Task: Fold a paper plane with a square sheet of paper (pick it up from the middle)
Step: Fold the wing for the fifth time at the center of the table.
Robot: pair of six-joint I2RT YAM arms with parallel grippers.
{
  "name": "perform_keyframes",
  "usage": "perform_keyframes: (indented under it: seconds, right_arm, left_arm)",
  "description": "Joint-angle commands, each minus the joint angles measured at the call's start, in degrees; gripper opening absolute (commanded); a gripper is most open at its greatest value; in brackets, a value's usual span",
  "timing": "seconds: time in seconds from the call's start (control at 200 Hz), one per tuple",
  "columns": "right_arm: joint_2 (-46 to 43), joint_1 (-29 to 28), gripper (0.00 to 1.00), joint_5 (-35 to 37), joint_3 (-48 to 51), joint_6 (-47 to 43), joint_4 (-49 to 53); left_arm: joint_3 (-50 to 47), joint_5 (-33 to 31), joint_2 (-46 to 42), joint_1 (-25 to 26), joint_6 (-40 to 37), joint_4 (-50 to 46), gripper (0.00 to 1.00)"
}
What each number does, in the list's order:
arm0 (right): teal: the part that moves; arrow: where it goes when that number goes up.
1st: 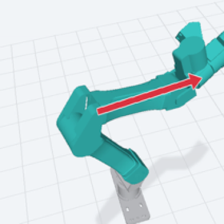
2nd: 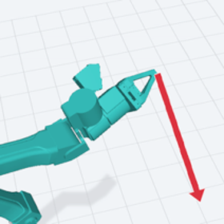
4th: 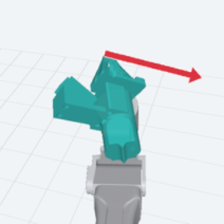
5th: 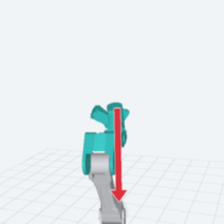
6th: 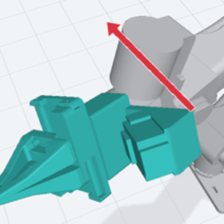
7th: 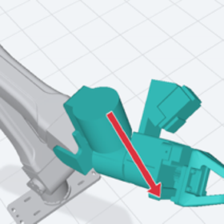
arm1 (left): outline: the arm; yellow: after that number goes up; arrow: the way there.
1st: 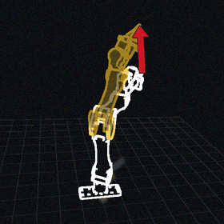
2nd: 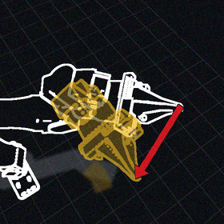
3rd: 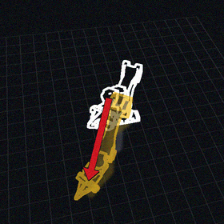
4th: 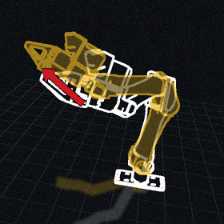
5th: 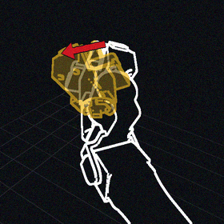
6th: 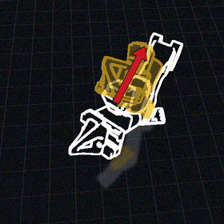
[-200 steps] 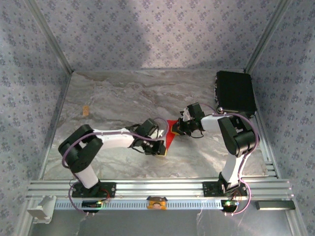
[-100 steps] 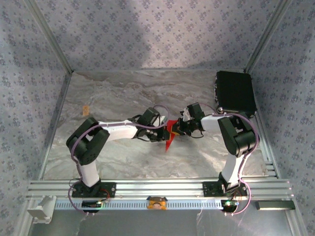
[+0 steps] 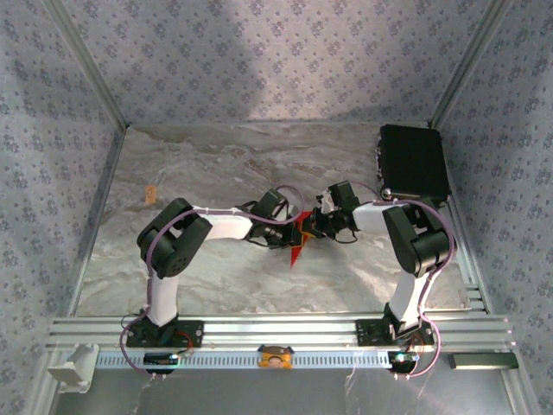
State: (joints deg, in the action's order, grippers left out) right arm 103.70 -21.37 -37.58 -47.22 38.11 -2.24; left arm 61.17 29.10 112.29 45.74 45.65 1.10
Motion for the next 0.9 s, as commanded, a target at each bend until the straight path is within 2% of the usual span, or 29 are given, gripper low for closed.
perform_keyframes:
  seconds: [0.0,0.18,0.41,0.54,0.894]
  right_arm:
    - [-0.1,0.7,0.09,3.8,1.2,0.0,3.5]
    - [-6.1,1.4,0.12,4.2,0.6,-0.7,4.6]
    - [-10.7,1.4,0.14,4.1,2.4,-1.6,3.8]
    - [-9.7,-0.3,0.12,3.0,2.2,-1.6,2.8]
    - [-4.6,-4.4,0.11,7.7,0.8,-3.4,3.8]
  left_arm:
    - [-2.7,-2.0,0.7,0.1,-0.9,-4.8,0.0]
    - [-6.5,0.4,-0.6,0.4,-1.5,-3.7,0.0]
    - [-6.8,1.4,-0.9,0.3,-3.1,-4.2,0.0]
    - [-6.7,1.1,-0.9,0.4,-2.8,-4.1,0.0]
    - [-6.9,-0.1,-1.1,0.3,-2.2,-4.3,0.0]
